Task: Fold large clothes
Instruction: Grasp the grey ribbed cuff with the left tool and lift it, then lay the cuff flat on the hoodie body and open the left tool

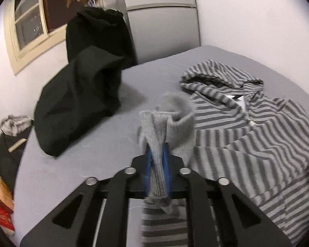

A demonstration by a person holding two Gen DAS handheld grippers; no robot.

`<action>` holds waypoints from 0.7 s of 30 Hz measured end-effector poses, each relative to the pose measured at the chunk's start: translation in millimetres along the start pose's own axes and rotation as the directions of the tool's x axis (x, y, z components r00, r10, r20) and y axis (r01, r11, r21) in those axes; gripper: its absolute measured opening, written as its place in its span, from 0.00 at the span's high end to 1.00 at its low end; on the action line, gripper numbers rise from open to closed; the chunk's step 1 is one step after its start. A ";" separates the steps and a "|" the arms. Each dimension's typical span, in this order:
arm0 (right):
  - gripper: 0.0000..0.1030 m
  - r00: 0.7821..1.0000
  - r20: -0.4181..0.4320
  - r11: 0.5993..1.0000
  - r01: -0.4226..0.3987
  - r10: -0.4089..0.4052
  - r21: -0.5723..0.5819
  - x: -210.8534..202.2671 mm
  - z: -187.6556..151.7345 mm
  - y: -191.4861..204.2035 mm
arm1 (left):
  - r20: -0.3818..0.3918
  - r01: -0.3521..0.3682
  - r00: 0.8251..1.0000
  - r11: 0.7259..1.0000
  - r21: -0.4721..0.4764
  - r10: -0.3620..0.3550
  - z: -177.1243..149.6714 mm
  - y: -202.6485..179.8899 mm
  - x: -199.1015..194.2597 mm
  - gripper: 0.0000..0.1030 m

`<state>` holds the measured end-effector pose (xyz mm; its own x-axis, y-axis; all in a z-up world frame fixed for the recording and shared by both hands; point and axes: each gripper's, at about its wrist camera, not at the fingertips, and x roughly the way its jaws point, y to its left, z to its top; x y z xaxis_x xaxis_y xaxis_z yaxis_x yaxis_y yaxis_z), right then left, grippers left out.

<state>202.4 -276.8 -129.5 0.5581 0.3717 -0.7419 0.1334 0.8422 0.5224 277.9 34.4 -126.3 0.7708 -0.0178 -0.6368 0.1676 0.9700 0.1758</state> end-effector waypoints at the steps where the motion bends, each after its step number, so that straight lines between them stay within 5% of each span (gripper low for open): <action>1: 0.49 1.000 -0.001 1.000 0.001 -0.001 0.012 2.3 -0.5 -0.1 | 0.000 -0.003 1.000 1.000 0.004 0.003 -0.4 1.3 0.4 0.87; 7: 0.89 1.000 -0.005 0.998 0.017 -0.017 0.059 21.2 0.7 -2.1 | 0.000 0.005 1.000 1.000 -0.001 -0.005 -1.8 3.7 1.9 0.87; 15: 0.93 0.971 0.173 0.986 0.162 -0.166 0.034 -14.0 21.3 5.0 | 0.083 0.027 0.996 0.999 0.040 -0.030 12.6 -8.2 -3.5 0.88; 21: 0.93 0.953 0.203 0.974 0.212 -0.223 0.074 -32.2 17.5 -15.0 | 0.084 0.037 0.996 0.999 0.011 -0.038 9.1 -18.7 -4.3 0.88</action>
<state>196.8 -308.3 -106.1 0.6686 0.0872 -0.7385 0.3087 0.8709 0.3823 277.0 14.1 -120.0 0.8127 -0.0748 -0.5778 0.2030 0.9660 0.1604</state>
